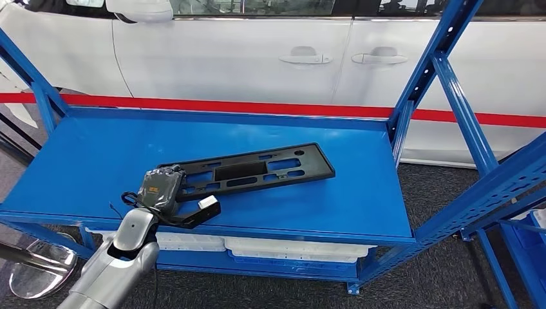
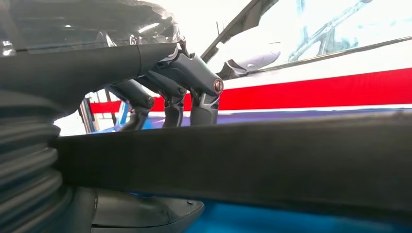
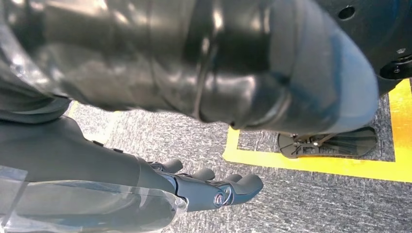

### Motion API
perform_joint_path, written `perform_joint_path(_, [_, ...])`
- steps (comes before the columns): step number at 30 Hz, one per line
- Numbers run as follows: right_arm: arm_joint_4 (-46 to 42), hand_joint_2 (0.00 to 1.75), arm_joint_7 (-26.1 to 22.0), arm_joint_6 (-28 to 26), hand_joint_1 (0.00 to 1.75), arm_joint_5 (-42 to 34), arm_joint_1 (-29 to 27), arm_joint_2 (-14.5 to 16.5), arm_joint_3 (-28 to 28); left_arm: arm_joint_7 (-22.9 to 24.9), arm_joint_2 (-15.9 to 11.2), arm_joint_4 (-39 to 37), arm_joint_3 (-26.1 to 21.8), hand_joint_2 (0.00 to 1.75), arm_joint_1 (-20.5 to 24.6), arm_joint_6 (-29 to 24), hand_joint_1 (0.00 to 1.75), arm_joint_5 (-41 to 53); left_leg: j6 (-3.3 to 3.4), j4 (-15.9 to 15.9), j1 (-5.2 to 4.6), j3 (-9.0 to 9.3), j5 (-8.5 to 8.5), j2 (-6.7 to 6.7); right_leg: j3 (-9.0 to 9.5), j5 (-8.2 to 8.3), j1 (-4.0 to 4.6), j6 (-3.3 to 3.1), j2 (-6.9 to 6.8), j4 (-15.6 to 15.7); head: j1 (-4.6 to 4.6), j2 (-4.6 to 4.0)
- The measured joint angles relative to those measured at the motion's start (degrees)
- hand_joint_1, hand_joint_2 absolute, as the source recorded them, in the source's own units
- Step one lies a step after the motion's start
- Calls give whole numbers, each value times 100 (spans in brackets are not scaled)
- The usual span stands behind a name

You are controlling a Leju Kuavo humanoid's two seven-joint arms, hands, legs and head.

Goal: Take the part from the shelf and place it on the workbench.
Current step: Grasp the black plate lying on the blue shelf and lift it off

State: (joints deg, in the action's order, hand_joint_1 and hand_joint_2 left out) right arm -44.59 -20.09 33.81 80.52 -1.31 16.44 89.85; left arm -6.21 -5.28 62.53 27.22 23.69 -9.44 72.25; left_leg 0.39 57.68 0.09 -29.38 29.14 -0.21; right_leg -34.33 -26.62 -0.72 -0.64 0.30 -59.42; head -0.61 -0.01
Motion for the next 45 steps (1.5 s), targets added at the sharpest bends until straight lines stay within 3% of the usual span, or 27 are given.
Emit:
perform_joint_path(4, [0, 0, 0, 0, 0, -3, 0, 0, 0, 23, -13, -21, 11, 0, -5, -50, 175, 66, 0, 0, 0, 2, 0, 0, 2, 0, 0, 0, 0, 0, 0, -1])
perform_joint_path(26, [-1, 0, 21, 9, 0, -87, -1, 2, 0, 326, -26, 32, 143, 0, -54, -60, 175, 367, 0, 0, 0, 13, 0, 1, 13, 0, 0, 0, 1, 0, 0, -1])
perform_joint_path(39, [-144, 0, 102, 104, 0, -213, -3, 67, 1, 808, -84, 572, 156, 0, -247, 31, 175, 769, -1, 0, 0, 13, -1, 1, 9, 0, 2, 0, 2, 0, 0, -1])
perform_joint_path(45, [-146, 0, 105, 114, 0, -233, -24, 68, 4, 918, -386, 1624, 235, 0, -259, 518, 175, 1271, -2, 3, 1, -2, -6, 0, -14, 1, 3, 0, 1, 0, 0, 0])
